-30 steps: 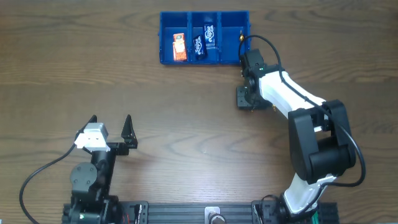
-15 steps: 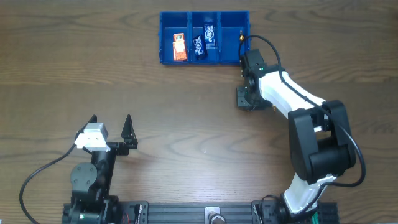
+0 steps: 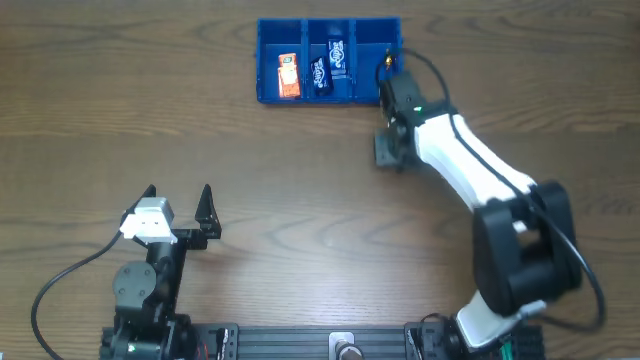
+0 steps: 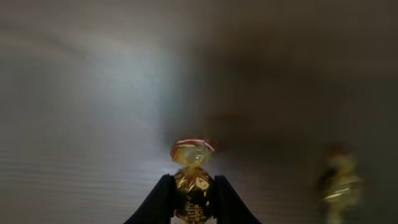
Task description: Sort Candies Into Trays
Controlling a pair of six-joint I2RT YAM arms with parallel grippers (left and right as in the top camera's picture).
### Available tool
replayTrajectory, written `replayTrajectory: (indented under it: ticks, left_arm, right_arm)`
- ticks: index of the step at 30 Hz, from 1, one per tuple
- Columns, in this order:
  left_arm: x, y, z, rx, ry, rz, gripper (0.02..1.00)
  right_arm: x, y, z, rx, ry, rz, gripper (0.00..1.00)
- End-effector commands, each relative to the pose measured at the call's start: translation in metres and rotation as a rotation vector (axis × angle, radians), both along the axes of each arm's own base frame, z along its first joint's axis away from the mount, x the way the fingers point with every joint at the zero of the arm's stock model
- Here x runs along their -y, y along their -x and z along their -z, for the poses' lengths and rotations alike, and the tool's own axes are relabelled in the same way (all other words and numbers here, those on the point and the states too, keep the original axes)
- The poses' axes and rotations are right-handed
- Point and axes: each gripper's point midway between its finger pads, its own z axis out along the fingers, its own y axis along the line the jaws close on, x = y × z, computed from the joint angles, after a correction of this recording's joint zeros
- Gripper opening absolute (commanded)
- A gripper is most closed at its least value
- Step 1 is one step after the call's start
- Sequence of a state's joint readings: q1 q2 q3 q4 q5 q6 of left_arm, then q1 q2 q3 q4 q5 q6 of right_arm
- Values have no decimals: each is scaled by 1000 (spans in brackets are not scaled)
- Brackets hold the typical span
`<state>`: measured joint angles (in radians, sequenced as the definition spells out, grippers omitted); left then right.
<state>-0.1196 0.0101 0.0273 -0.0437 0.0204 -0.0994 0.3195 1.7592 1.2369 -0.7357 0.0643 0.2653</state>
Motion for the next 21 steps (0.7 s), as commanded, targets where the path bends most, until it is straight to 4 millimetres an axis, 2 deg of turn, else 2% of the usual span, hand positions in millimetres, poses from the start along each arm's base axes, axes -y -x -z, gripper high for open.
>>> replayTrajectory:
  ticks: [1, 4, 6, 8, 11, 13, 16, 21]
  left_arm:
    - [-4, 0, 18, -49, -22, -18, 998]
    - [-4, 0, 18, -49, -22, -17, 998]
    - [-4, 0, 18, -49, -22, -18, 998]
    - [-4, 0, 18, -49, -22, -18, 996]
    - [-4, 0, 18, -49, -22, -18, 998]
    - [-4, 0, 18, -49, -22, -18, 996]
    - [-4, 0, 18, -49, -22, -18, 998]
    - [-4, 0, 18, -49, -22, -17, 998]
  right_arm:
    - [-10, -57, -163, 451, -3, 4, 62]
    - [-12, -87, -200, 593, -1, 39, 75]
    - [-20, -108, -203, 659, 0, 14, 161]
    - [-27, -126, -187, 668, 0, 10, 167]
    - [-35, -147, -148, 635, 11, 7, 167]
    - [-39, -158, -121, 609, 21, 4, 167]
    - [-41, -165, -94, 578, 33, 1, 167]
    - [-39, -169, -81, 566, 54, 15, 172]
